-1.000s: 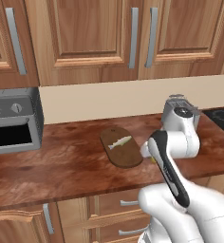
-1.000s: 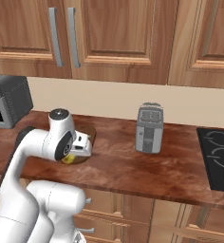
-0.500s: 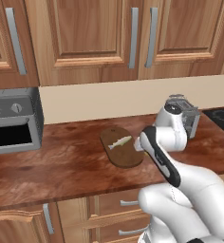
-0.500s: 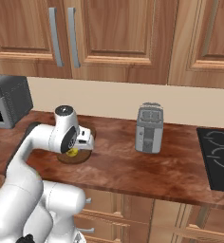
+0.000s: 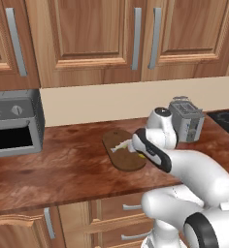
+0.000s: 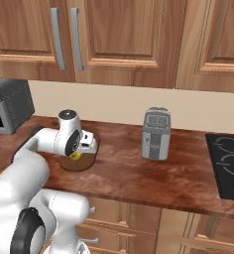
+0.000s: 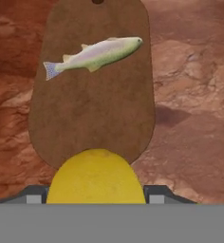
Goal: Retrieve a lemon from the fridge and place it on the cutting board with the fish.
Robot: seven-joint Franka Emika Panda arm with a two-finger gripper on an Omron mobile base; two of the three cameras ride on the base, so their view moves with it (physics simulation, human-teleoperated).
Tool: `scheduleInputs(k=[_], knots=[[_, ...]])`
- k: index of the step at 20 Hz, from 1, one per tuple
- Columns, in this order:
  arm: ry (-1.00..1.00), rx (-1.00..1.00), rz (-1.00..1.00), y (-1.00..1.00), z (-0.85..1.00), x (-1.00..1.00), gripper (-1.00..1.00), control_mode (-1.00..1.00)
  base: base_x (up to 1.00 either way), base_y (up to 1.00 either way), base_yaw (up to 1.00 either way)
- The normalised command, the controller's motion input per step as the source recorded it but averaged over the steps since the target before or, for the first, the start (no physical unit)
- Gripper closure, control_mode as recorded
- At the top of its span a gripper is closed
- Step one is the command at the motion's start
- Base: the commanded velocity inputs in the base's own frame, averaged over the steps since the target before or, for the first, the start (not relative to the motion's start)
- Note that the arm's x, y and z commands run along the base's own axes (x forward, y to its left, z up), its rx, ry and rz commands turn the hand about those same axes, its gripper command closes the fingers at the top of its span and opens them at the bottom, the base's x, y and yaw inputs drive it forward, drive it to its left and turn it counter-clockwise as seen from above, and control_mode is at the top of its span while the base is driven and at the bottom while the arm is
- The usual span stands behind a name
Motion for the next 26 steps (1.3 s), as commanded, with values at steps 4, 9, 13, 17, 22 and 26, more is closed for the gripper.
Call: scheduleInputs(k=[4,9,13,17,22,26], knots=[[0.02,0.00,0.00,0.00,-0.11,0.48,1.00,-1.00,0.00,0.00,0.00],[0.06,0.00,0.00,0.01,-0.07,0.36,1.00,-1.00,0.00,0.00,0.00],[0.05,0.00,0.00,0.09,-0.08,0.19,1.00,-1.00,0.00,0.00,0.00],[0.02,0.00,0.00,0.10,-0.08,0.04,1.00,-1.00,0.00,0.00,0.00],[0.00,0.00,0.00,0.00,-0.19,0.02,1.00,-1.00,0.00,0.00,0.00],[0.00,0.00,0.00,0.00,-0.26,0.14,1.00,-1.00,0.00,0.00,0.00]])
